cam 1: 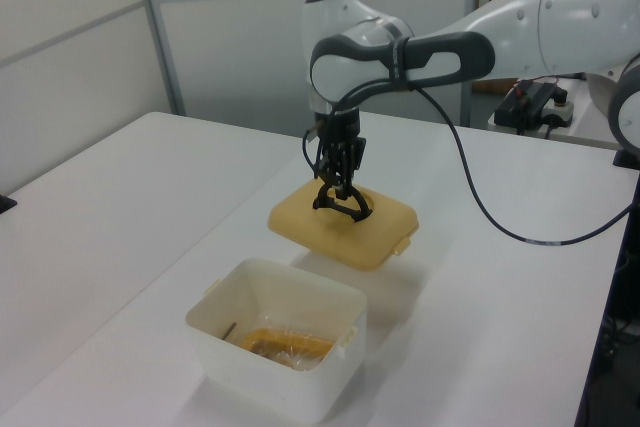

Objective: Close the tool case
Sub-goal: 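Lift the tan lid by its handle and carry it over the white box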

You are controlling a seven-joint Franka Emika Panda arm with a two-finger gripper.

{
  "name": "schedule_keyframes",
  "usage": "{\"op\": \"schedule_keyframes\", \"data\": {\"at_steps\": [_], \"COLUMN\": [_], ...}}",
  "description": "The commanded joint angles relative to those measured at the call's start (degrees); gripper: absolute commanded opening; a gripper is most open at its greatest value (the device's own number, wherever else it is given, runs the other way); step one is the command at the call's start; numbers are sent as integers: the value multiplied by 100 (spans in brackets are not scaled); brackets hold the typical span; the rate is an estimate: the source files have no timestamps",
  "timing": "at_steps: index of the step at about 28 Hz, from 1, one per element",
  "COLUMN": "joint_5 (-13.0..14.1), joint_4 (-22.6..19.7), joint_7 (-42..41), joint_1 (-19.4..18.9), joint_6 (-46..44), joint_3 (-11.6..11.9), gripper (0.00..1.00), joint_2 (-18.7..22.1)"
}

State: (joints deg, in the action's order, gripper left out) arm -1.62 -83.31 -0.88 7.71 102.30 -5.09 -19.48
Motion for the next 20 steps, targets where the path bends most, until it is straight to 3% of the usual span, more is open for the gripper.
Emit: {"op": "schedule_keyframes", "data": {"at_steps": [1,6,20], "joint_5": [250,259,250], "joint_4": [219,333,342], "joint_7": [-70,211,747], "joint_1": [-32,-94,-753], "joint_6": [-360,-439,-457], "joint_3": [-19,-36,-45], "gripper": [0,0,0], "joint_2": [138,147,182]}}
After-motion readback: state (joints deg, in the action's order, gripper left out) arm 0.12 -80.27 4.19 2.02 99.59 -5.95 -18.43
